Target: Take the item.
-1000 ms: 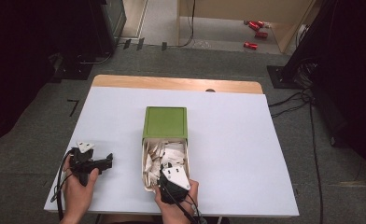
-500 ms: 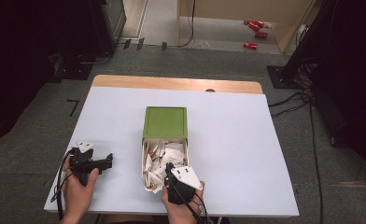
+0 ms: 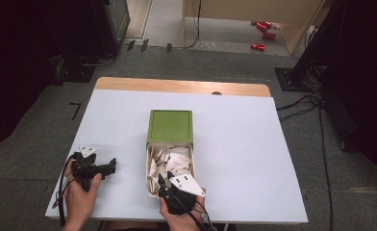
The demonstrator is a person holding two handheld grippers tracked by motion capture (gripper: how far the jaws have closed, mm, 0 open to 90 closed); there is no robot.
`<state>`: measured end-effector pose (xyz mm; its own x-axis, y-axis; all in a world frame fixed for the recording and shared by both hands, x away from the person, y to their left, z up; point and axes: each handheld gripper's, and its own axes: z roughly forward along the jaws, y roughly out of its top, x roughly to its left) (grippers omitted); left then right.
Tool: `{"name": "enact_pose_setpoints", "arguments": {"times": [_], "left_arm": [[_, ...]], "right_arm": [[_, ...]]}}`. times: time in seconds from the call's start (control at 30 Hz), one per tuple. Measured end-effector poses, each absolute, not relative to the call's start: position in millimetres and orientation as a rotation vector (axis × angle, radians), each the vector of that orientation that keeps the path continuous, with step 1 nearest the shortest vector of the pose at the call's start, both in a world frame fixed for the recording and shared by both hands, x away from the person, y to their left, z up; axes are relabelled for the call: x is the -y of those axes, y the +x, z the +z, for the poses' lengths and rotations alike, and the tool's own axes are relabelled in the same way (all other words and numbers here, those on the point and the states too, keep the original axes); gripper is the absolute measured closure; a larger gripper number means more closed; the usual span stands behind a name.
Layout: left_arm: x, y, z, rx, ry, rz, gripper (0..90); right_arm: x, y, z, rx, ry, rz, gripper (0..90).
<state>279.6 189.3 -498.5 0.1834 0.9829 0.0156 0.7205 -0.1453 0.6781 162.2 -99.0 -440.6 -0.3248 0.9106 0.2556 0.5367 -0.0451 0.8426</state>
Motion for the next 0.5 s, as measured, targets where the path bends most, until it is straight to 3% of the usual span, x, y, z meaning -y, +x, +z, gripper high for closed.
{"name": "enact_pose_setpoints", "arguments": {"times": [0.13, 0.17, 0.3, 0.37, 0.5], "left_arm": [[-189, 280, -499, -1.594, 1.93, 0.64, 0.0], [-189, 280, -499, -1.594, 1.93, 0.64, 0.0], [-189, 280, -498, -1.594, 1.931, 0.64, 0.0], [-189, 280, -498, -1.594, 1.93, 0.64, 0.0], [-189, 280, -499, -1.594, 1.929, 0.641, 0.0]], "right_arm": [[98, 158, -442, -1.82, 1.507, 1.204, 50.8], [98, 158, -445, -1.828, 1.512, 1.163, 43.2], [95, 158, -450, -1.856, 1.504, 1.085, 39.1], [92, 158, -453, -1.86, 1.494, 1.033, 39.1], [94, 158, -457, -1.836, 1.533, 1.031, 50.6]]}}
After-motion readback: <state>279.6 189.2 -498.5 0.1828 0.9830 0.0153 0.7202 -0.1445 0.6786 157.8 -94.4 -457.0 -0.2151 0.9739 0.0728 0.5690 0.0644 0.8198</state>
